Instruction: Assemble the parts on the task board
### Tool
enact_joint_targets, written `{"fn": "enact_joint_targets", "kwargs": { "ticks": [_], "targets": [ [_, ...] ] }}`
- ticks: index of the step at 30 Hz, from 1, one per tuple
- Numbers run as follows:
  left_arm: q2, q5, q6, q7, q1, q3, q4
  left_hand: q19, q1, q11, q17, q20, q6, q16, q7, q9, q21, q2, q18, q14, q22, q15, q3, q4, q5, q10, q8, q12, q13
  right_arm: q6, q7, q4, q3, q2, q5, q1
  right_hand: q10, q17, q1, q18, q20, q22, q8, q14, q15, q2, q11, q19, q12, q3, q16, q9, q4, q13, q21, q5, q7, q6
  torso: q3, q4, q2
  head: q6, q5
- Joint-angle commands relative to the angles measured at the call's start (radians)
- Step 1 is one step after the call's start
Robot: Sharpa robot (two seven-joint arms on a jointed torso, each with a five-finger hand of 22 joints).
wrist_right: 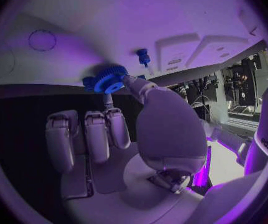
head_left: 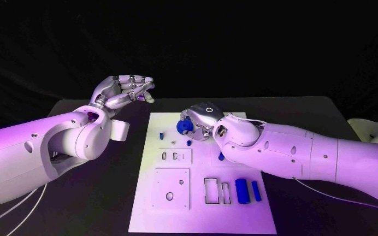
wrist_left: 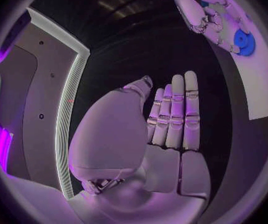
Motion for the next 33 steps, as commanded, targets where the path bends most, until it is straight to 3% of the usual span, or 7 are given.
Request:
{"fn": "enact_joint_targets", "kwargs": {
  "ticks": [1,5,20,27,33],
  "targets": [
    [0.001,0.003,0.017,0.003,0.001,0.001,0.001,-0.009,0.005,0.005,0.001,0.001,-0.008,0.005,0.001,0.001,0.006,0.001,0.001,-0.005,0.001,-0.002,0.006,0.000,-0.005,0.004,-0.006,-0.006,0.001,0.046,0.013,-0.002,0.000,0.000,0.004,0.000,-0.005,0.173,-0.017,-0.014,0.007,0.263,-0.010,0.085,0.007,0.004,0.004,0.107,-0.007,-0.017,0.002,-0.002,0.013,0.106,0.005,-0.011,0.003,-0.008,-0.0005,0.0011,0.000,-0.001,-0.001],
    [0.001,0.003,0.016,0.003,0.001,0.001,0.000,-0.010,0.004,0.005,0.001,0.002,-0.008,0.005,0.001,0.001,0.006,0.001,0.001,-0.005,0.001,-0.001,0.007,0.000,-0.005,0.004,-0.007,-0.007,0.001,0.051,0.014,-0.005,0.000,-0.002,0.012,0.000,-0.008,0.176,-0.039,-0.014,0.010,0.263,-0.026,0.085,0.009,0.018,0.006,0.107,-0.010,-0.044,0.002,-0.001,0.049,0.104,0.005,-0.003,0.004,-0.006,-0.0007,0.0005,0.000,-0.001,-0.002],
    [0.002,0.003,0.015,0.003,0.001,0.001,-0.004,-0.010,0.004,0.005,0.002,0.002,-0.008,0.005,0.001,0.001,0.007,0.000,0.001,-0.006,0.002,-0.001,0.007,0.000,-0.005,0.004,-0.007,-0.007,0.001,0.068,0.001,-0.012,0.000,-0.012,0.034,0.000,-0.005,0.177,-0.054,-0.014,0.010,0.263,-0.036,0.085,0.009,0.036,0.004,0.107,-0.007,-0.055,0.003,0.003,0.086,0.109,0.005,0.007,0.002,0.007,0.0004,0.0001,0.000,-0.001,-0.002],
    [0.002,0.003,0.015,0.003,0.001,0.001,-0.004,-0.010,0.004,0.005,0.002,0.002,-0.008,0.005,0.001,0.001,0.007,0.000,0.001,-0.006,0.002,-0.001,0.007,0.000,-0.005,0.004,-0.007,-0.007,0.001,0.100,-0.004,-0.016,0.000,-0.013,0.050,0.000,0.002,0.184,-0.068,-0.014,0.010,0.263,-0.046,0.087,0.009,0.041,0.005,0.107,0.001,-0.065,0.005,0.004,0.113,0.117,0.005,0.004,0.002,0.007,0.0003,0.0004,0.000,-0.003,-0.003],
    [0.001,0.003,0.014,0.004,0.001,0.001,-0.004,-0.010,0.004,0.005,0.002,0.002,-0.008,0.005,0.001,0.001,0.007,0.000,0.001,-0.006,0.002,-0.001,0.007,0.000,-0.005,0.004,-0.007,-0.007,0.001,0.075,-0.001,-0.005,0.000,-0.030,0.059,0.000,0.004,0.186,-0.073,-0.014,0.010,0.263,-0.048,0.087,0.009,0.047,0.004,0.107,0.004,-0.067,0.006,0.006,0.125,0.120,0.005,0.007,0.002,0.012,-0.0002,0.0003,0.000,-0.004,-0.003]
  ]
}}
